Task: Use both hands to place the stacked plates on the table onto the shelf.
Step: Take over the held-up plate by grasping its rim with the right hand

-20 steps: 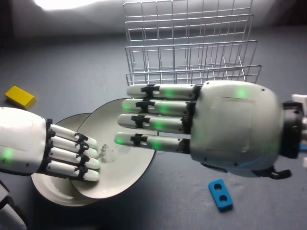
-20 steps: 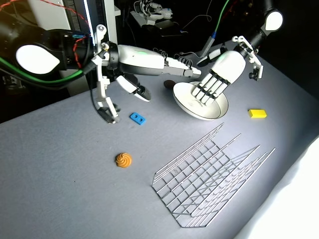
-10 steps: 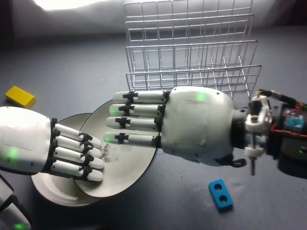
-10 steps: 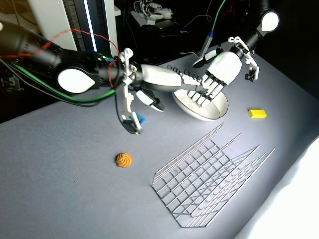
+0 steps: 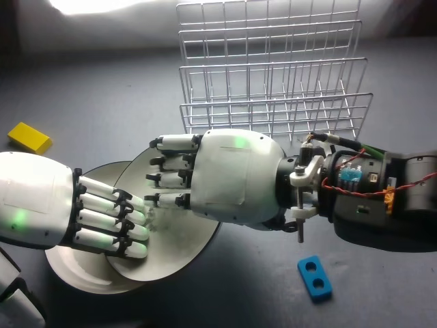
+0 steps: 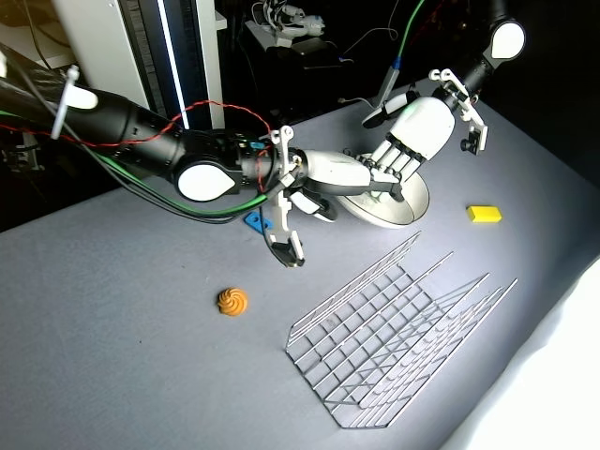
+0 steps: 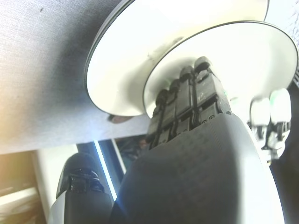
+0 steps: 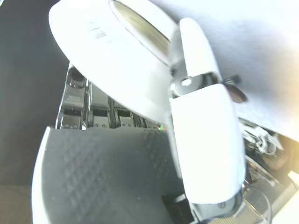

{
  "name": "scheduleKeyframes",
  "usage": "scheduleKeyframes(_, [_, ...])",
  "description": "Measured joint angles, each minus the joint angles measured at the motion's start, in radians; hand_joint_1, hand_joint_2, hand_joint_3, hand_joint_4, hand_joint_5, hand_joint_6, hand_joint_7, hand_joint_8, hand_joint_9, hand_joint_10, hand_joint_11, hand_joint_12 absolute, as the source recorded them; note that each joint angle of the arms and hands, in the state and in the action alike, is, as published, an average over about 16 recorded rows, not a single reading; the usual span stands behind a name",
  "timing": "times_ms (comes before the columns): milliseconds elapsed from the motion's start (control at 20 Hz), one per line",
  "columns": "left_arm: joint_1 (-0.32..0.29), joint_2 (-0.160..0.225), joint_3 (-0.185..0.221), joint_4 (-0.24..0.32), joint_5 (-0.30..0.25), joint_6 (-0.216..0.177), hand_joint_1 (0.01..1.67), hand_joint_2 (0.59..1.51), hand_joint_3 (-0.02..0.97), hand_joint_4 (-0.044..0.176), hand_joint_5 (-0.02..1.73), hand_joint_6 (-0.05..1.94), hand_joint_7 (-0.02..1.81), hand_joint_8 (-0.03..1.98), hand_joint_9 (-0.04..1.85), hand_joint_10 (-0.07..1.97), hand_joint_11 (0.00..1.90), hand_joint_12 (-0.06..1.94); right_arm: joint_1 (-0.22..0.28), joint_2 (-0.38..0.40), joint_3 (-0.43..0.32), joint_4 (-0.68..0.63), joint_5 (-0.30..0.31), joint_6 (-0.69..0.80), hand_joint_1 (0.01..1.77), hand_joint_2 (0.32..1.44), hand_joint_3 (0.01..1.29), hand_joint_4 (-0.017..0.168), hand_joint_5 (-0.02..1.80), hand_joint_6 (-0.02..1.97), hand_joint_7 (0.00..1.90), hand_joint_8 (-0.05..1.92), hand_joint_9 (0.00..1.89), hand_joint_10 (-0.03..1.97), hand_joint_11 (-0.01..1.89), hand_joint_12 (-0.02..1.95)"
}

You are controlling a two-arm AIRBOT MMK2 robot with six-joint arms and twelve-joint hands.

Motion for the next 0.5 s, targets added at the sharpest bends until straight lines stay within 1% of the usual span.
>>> scheduleKeyframes(100, [-0.001, 0.0, 0.0, 0.001, 0.0, -0.003, 0.01, 1.087, 0.016, -0.002, 0.02, -0.01, 0.0, -0.01, 0.02, 0.01, 0.01, 0.01, 0.002, -0.018, 0.015, -0.001, 0.007, -0.002, 1.14, 1.12, 0.01, -0.001, 0.39, 0.17, 0.43, 0.12, 0.46, 0.17, 0.22, 0.86])
scheduleKeyframes(300, [-0.006, 0.0, 0.0, 0.003, -0.002, -0.009, 0.01, 1.088, 0.016, -0.001, 0.01, 0.0, 0.0, -0.01, 0.02, 0.01, 0.01, 0.01, 0.005, -0.038, 0.031, -0.003, 0.022, -0.005, 1.16, 1.09, 0.01, -0.005, 0.56, 0.36, 0.64, 0.26, 0.69, 0.46, 0.41, 1.16])
scheduleKeyframes(400, [-0.011, 0.001, 0.0, 0.0, -0.006, -0.013, 0.01, 1.088, 0.016, -0.001, 0.01, 0.0, 0.01, 0.0, 0.02, 0.01, 0.01, 0.01, 0.006, -0.043, 0.034, -0.004, 0.031, -0.006, 1.17, 1.07, 0.01, -0.006, 0.63, 0.45, 0.74, 0.33, 0.79, 0.59, 0.51, 1.24])
scheduleKeyframes(500, [-0.018, 0.005, 0.0, -0.005, -0.012, -0.018, 0.01, 1.089, 0.016, -0.001, 0.01, 0.0, 0.01, 0.0, 0.02, 0.01, 0.01, 0.01, 0.007, -0.045, 0.034, -0.004, 0.04, -0.007, 1.18, 1.05, 0.01, -0.008, 0.68, 0.54, 0.81, 0.4, 0.88, 0.73, 0.61, 1.26])
